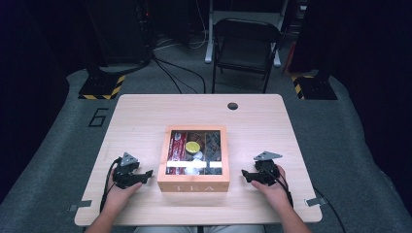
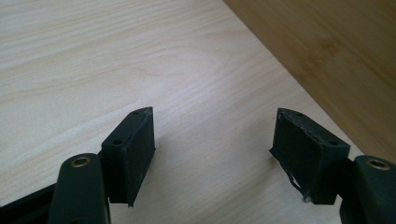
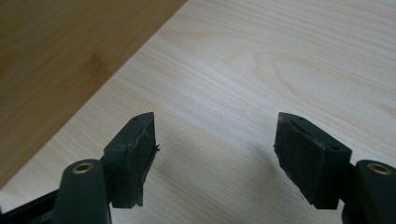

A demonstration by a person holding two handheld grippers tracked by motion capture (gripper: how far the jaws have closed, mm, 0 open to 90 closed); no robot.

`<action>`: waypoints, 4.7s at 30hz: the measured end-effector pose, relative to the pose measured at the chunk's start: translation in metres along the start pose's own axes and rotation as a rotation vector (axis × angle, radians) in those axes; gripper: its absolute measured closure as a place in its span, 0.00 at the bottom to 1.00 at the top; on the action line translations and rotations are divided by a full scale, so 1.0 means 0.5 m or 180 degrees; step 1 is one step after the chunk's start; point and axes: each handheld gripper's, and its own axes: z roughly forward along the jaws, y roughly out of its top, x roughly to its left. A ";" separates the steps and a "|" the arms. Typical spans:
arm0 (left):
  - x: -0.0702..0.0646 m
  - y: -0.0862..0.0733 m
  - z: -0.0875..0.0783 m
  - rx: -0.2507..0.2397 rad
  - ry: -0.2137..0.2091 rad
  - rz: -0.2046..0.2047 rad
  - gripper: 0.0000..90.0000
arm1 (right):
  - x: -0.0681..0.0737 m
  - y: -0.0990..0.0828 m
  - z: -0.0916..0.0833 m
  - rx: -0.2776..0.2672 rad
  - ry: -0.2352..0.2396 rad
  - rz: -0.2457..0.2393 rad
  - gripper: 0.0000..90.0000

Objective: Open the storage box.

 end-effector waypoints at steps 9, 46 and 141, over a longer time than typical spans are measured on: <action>-0.008 0.007 -0.030 -0.0078 -0.0031 -0.0053 0.36 | 0.015 0.004 -0.020 -0.0055 0.0075 -0.0111 0.35; -0.033 0.064 -0.121 -0.0243 -0.0225 -0.0113 0.43 | 0.071 0.067 -0.104 -0.0200 0.0386 -0.0374 0.40; -0.145 0.077 -0.139 -0.0347 -0.0731 0.0268 0.60 | 0.172 0.065 -0.131 -0.0447 0.0699 -0.0457 0.65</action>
